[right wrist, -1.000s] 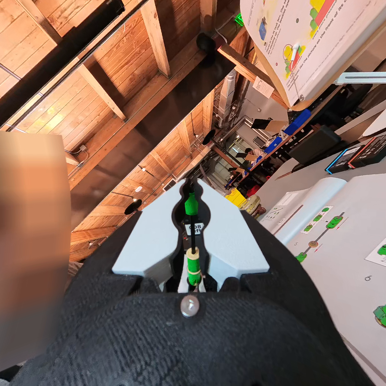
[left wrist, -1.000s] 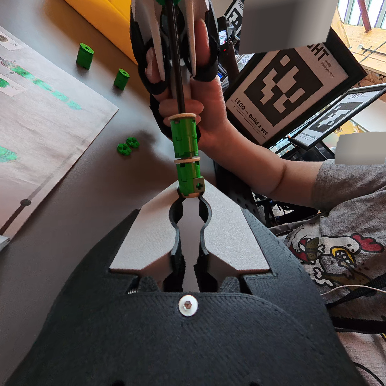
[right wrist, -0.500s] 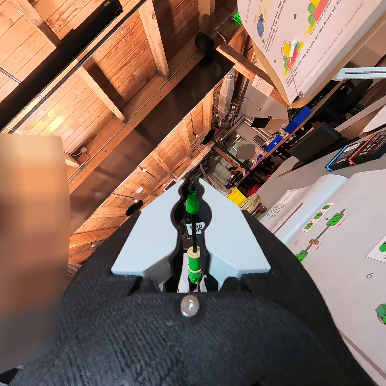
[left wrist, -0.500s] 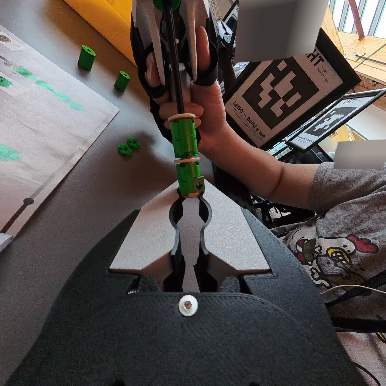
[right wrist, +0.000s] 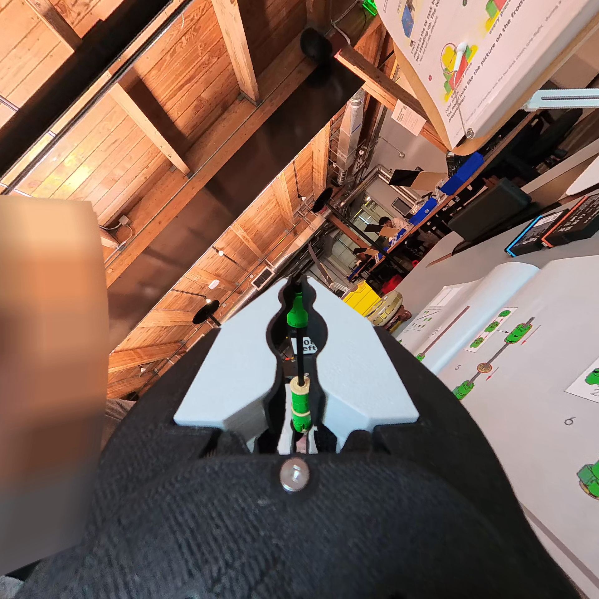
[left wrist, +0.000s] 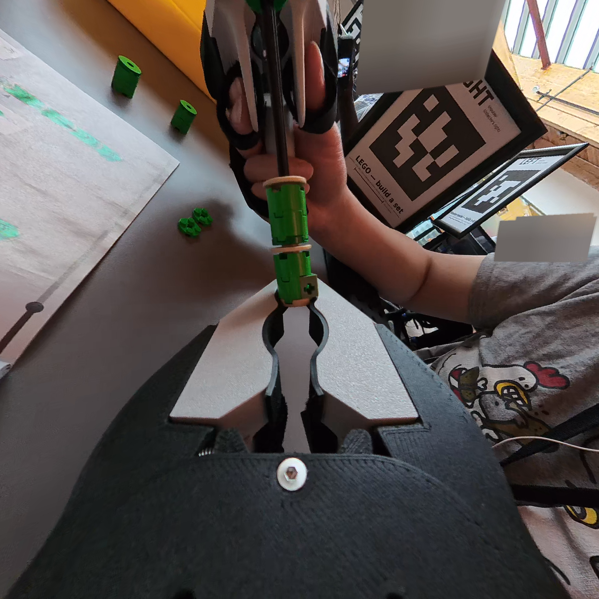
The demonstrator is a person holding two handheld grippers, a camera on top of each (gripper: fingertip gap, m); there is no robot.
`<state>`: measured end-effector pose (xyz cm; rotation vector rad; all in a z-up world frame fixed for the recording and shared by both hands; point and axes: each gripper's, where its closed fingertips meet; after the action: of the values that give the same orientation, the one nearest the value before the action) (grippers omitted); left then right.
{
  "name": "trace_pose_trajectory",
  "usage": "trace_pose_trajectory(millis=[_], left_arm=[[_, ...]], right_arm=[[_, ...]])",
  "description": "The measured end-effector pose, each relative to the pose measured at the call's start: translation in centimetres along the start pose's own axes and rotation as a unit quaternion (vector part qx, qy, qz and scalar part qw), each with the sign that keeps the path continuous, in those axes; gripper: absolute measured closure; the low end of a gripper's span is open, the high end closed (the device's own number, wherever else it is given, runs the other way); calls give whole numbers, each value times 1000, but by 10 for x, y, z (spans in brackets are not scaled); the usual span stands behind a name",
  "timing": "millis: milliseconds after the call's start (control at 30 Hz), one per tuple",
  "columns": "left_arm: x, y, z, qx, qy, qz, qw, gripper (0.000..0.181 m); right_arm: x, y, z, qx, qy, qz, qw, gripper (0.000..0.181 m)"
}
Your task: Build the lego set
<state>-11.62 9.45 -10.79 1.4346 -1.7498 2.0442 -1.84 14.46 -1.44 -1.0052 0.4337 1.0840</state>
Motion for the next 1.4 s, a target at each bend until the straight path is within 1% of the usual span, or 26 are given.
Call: trace_pose_trajectory(millis=[233, 367, 433, 500, 633, 700, 900, 1033, 1200, 1400], left_arm=[[0, 3, 0, -8, -1, -2, 1000, 175], [1, 2, 0, -5, 18, -28, 999, 174], [3, 4, 0, -11, 28, -37, 999, 170], [4, 9, 1, -27, 29, -32, 999, 171], [1, 25, 5, -78, 7, -19, 997, 171], [1, 30, 7, -92, 3, -15, 996, 181], [-2, 28, 5, -85, -3, -29, 996, 181], [-7, 24, 4, -72, -17, -31, 997, 181], [-9, 29, 4, -85, -29, -27, 996, 181], [-15, 31, 2, -89, -40, -50, 994, 181]], right_arm=[[2, 1, 0, -1, -5, 25, 1000, 180], [2, 1, -1, -6, -1, 14, 1000, 180], [3, -1, -2, 0, 0, 19, 1000, 180], [3, -6, -5, 12, 0, 29, 1000, 180], [3, -14, -8, 29, -2, 45, 999, 180], [2, -14, -8, 28, -6, 48, 998, 180], [1, -2, -2, -6, -7, 32, 999, 181], [5, 9, 0, -28, -2, 43, 999, 180], [10, 13, -1, -42, 3, 23, 999, 180], [12, 13, -6, -41, -14, 10, 999, 179]])
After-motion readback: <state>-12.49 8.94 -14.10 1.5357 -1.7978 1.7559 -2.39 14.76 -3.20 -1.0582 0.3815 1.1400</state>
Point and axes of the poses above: each gripper's, where its closed fingertips meet, z out along the fingers, y out of its underside, x = y × z across the jaws, and after that the axes turned 6 degrees about x, right-handed
